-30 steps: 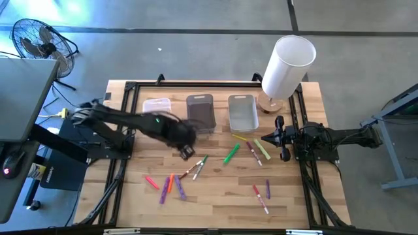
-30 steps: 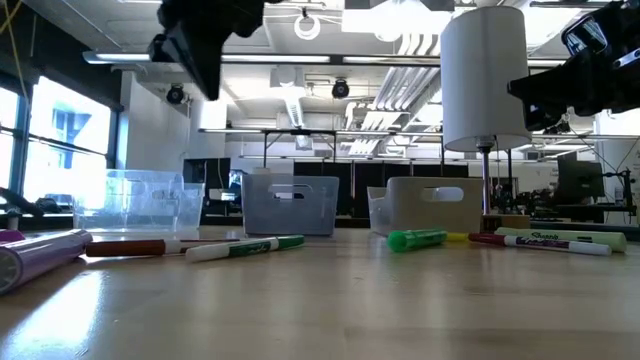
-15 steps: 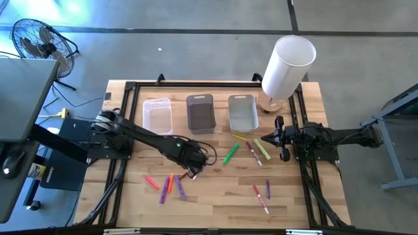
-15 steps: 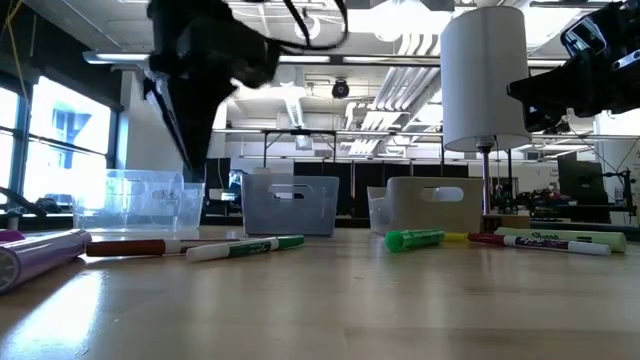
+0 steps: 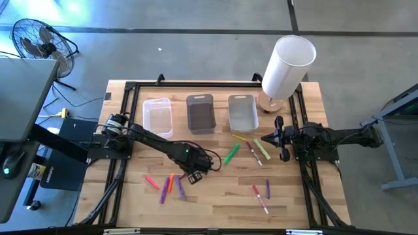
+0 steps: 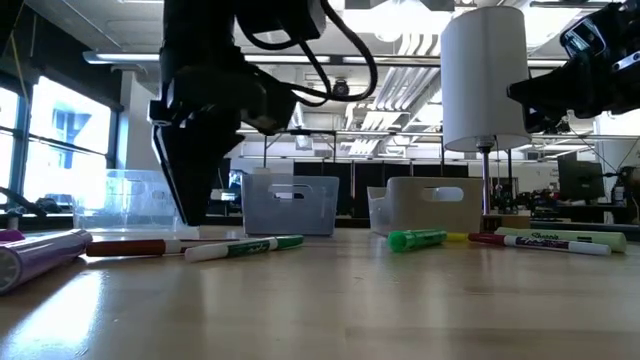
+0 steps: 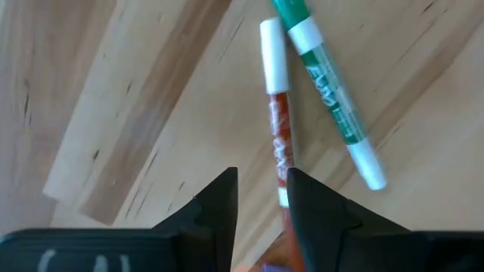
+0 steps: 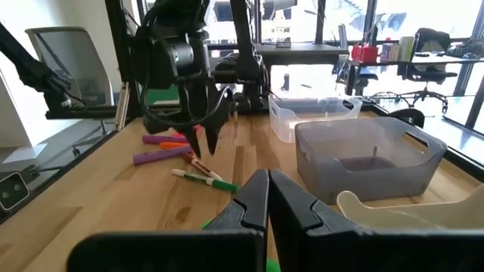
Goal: Pick & Place Markers
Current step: Put the brown marker pen into the transparent bin
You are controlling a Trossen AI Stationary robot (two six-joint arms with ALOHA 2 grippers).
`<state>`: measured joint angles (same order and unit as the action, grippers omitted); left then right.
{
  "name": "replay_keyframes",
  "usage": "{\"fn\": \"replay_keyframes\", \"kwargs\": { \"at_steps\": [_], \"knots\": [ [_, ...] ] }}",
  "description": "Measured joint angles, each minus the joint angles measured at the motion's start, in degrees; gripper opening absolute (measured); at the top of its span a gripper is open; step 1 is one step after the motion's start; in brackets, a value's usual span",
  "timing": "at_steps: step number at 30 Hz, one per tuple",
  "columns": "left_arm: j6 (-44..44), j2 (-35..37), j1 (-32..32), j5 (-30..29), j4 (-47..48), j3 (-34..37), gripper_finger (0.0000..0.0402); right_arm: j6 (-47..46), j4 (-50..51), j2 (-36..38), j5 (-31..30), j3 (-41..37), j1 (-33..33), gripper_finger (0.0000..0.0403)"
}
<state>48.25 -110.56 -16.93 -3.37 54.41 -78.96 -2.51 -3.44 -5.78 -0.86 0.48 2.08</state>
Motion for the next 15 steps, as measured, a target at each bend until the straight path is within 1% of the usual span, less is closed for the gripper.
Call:
{"fn": "replay_keyframes", "kwargs": {
  "at_steps": [5, 10, 12, 15],
  "knots": [
    [0.35, 0.0, 0.0, 1.37, -2.86, 0.0, 0.0111, 0.0, -0.13, -0.24, -0.02, 0.0, -0.01, 0.0],
    [3.71, -0.04, 0.0, 1.49, -6.21, 0.0, 0.0111, 0.01, -0.26, -0.24, -0.02, -0.01, -0.01, 0.0],
    [4.5, -1.03, 0.06, 1.46, -7.95, -0.15, 0.0111, 0.01, -0.11, -0.22, 0.0, -0.01, -0.01, 0.0],
    [4.66, -2.44, 0.06, 1.39, -7.78, 0.0, 0.0111, 0.01, -0.28, -0.28, 0.0, 0.0, 0.0, 0.0]
  ]
}}
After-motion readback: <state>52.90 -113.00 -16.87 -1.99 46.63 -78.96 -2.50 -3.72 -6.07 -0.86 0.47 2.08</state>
